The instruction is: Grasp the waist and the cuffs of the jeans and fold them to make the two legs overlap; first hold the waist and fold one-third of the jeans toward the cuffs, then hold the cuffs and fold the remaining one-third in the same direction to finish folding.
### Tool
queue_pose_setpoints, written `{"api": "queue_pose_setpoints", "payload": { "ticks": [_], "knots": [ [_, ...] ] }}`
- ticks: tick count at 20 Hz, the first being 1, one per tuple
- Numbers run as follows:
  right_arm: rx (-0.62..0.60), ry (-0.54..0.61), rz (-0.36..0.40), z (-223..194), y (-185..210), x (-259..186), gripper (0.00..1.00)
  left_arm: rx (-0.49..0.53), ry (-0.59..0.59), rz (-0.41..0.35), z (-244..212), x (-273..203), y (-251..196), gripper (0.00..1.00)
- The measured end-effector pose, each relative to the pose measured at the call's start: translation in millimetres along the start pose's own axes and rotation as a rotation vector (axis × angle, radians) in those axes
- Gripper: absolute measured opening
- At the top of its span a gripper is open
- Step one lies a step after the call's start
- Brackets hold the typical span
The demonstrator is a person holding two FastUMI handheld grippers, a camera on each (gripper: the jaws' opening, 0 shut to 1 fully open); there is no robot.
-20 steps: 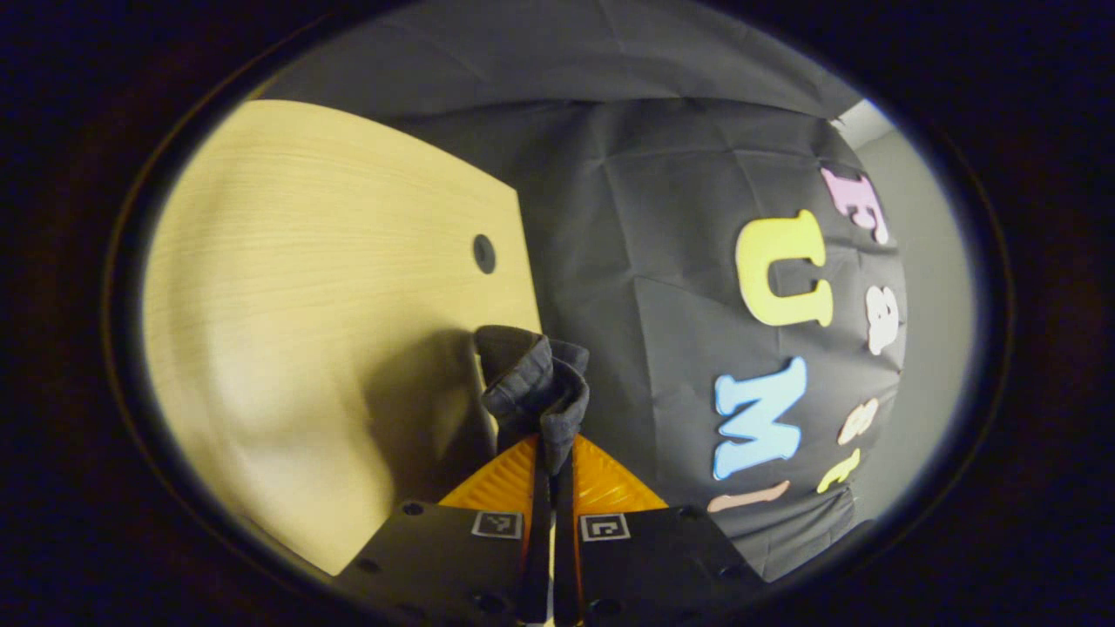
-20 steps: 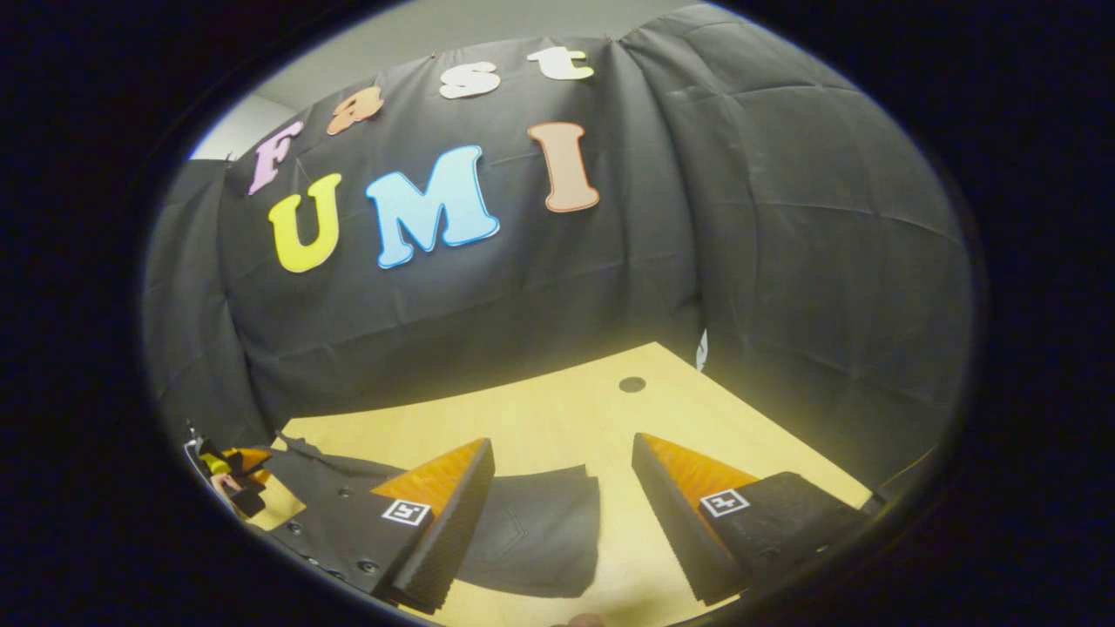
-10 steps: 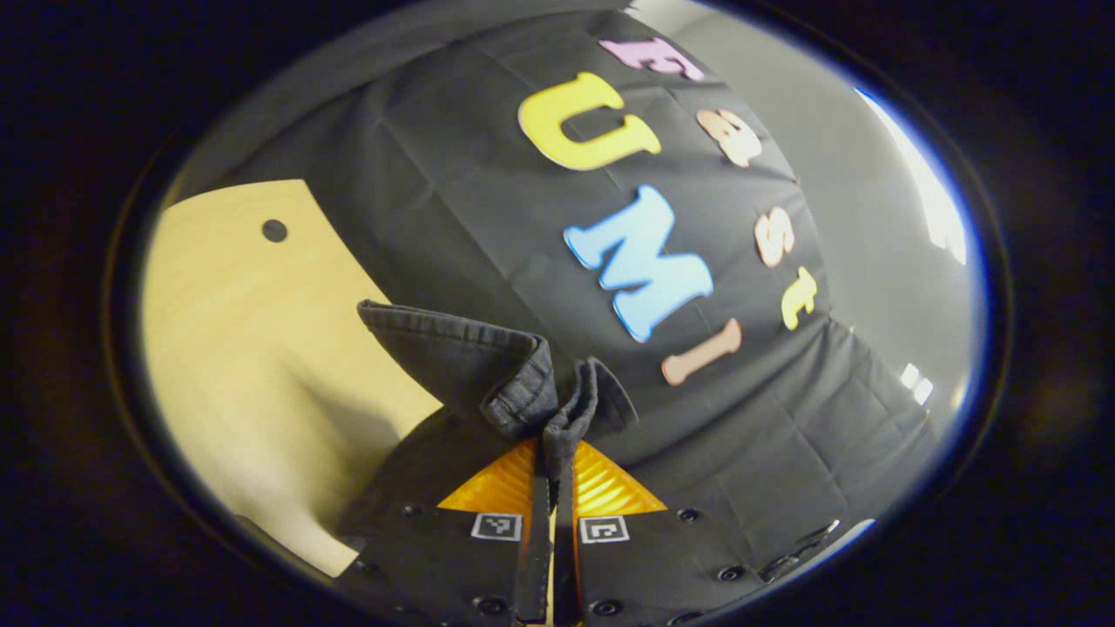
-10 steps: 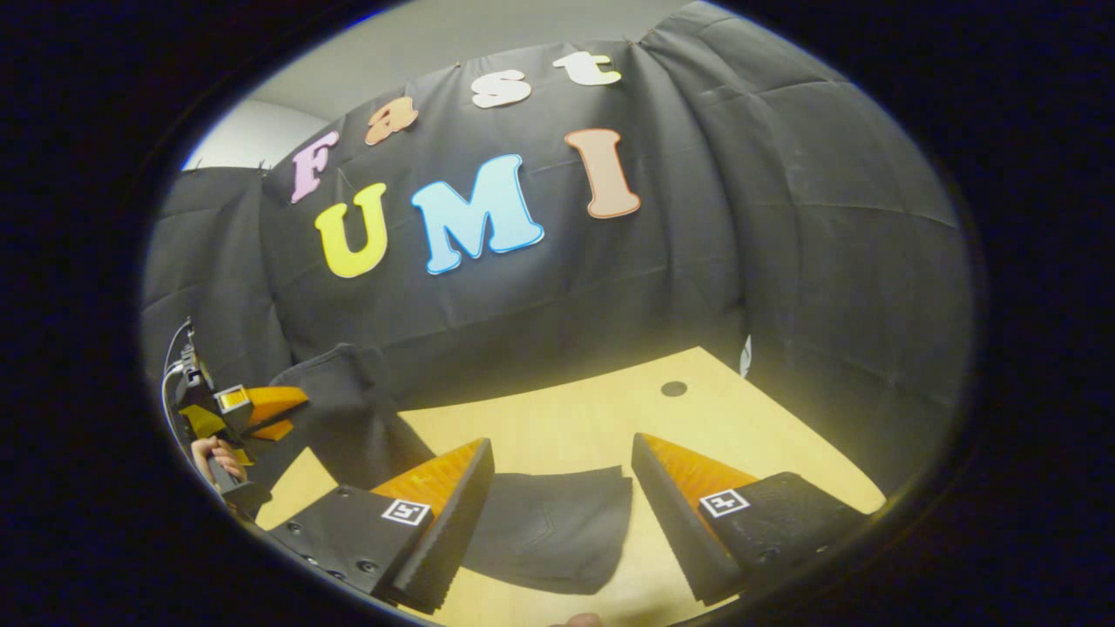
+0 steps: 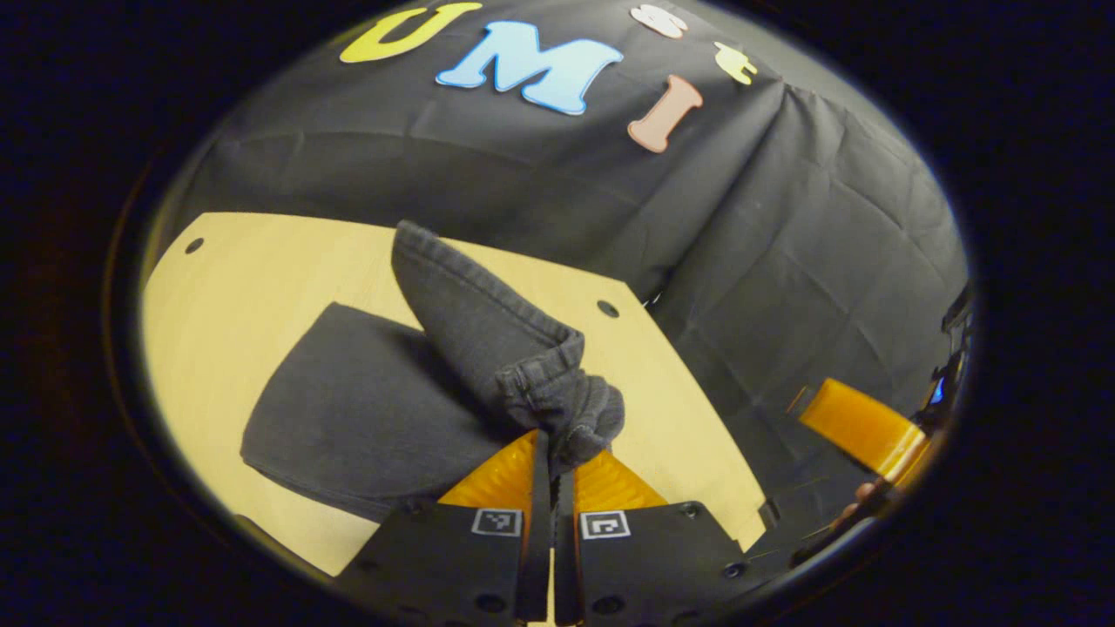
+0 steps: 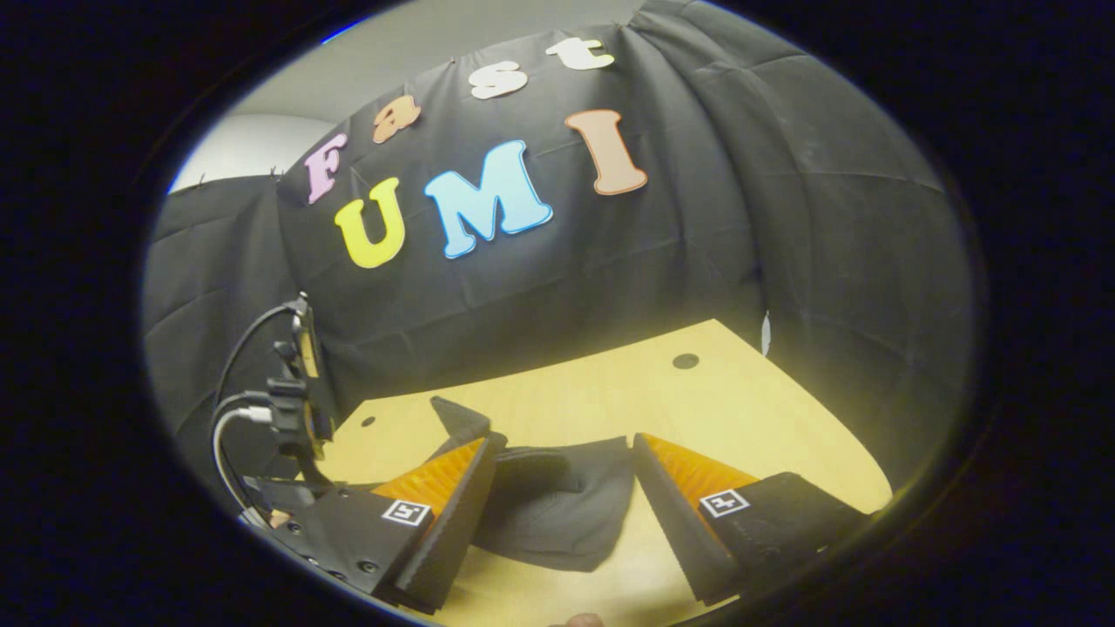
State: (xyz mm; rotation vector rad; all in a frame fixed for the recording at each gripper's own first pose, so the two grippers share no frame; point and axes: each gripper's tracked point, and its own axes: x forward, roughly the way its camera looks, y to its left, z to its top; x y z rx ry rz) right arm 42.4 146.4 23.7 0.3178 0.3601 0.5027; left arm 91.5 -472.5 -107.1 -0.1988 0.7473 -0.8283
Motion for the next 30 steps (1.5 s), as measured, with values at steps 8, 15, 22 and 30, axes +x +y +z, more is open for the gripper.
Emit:
{"api": "queue_pose_setpoints", "payload": {
  "ticks": [8,15,22,30],
  "knots": [
    [-0.034,-0.015,0.018,9,-15,-8,0.95,-0.082,-0.068,0.033,-22,3,1,0.24],
    [-0.098,-0.079,-0.004,24,-5,-14,0.95,0.011,-0.187,0.083,5,-62,-12,0.9],
    [-0.179,-0.205,-0.116,40,-9,-29,0.95,0.209,-0.523,0.281,111,-185,5,0.94],
    [-0.25,-0.24,-0.201,26,-17,-49,0.95,0.3,-0.653,0.446,123,-252,38,0.94]
  ]
}}
